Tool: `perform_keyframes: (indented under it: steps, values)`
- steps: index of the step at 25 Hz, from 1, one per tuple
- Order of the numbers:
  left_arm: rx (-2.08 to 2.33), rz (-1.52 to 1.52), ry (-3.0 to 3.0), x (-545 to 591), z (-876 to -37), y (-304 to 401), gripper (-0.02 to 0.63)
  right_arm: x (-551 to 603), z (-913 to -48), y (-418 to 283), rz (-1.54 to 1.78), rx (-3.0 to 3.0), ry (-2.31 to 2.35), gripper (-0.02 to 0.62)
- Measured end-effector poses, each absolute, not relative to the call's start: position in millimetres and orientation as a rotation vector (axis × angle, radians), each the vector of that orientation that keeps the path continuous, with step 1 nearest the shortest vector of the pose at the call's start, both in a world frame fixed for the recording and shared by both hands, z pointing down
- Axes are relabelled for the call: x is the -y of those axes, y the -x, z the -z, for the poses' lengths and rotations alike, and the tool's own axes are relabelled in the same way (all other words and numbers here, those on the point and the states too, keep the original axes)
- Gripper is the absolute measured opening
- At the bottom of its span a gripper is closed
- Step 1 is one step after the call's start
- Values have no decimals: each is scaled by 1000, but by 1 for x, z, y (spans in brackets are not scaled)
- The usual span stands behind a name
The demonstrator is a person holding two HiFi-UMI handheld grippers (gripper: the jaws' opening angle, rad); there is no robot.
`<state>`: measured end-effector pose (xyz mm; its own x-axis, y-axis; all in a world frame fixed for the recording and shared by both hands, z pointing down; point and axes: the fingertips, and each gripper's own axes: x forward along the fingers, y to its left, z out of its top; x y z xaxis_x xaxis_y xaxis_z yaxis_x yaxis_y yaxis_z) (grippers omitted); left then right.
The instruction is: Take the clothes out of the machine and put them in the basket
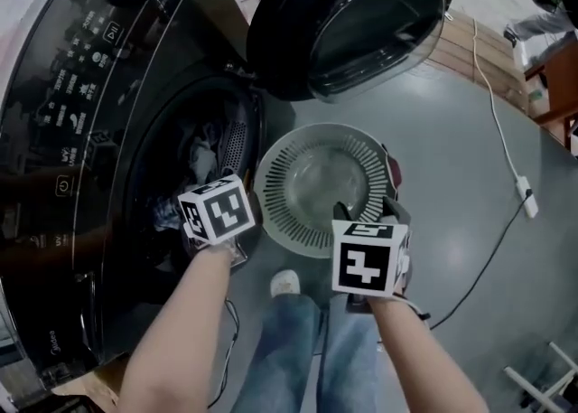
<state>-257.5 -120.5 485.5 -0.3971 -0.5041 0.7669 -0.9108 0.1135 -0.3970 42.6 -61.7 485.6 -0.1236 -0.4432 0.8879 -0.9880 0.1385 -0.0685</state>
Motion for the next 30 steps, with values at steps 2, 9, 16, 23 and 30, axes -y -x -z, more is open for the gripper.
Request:
perform_keyframes:
  steps: [2,9,16,23,30]
  values:
    - [1938,-1166,-1401,119,-480,250,72,60,-484,-44,-941,1671,-1405,322]
    - [1859,-1031,-1489,108,-460,218,72,54,-469,-51,-923,1675,-1382,321]
    - [1751,-938,-1563,103,-446,181,69,52,-454,-68,-930,1652,-1403,316]
    - [1600,-863,-1690,99,-424,134,69,49,-434,-78,-912,1639,-1406,313]
    - [1412,-724,-1893,102,-409,86,67,48,-434,-91,-924,1613,-1438,307]
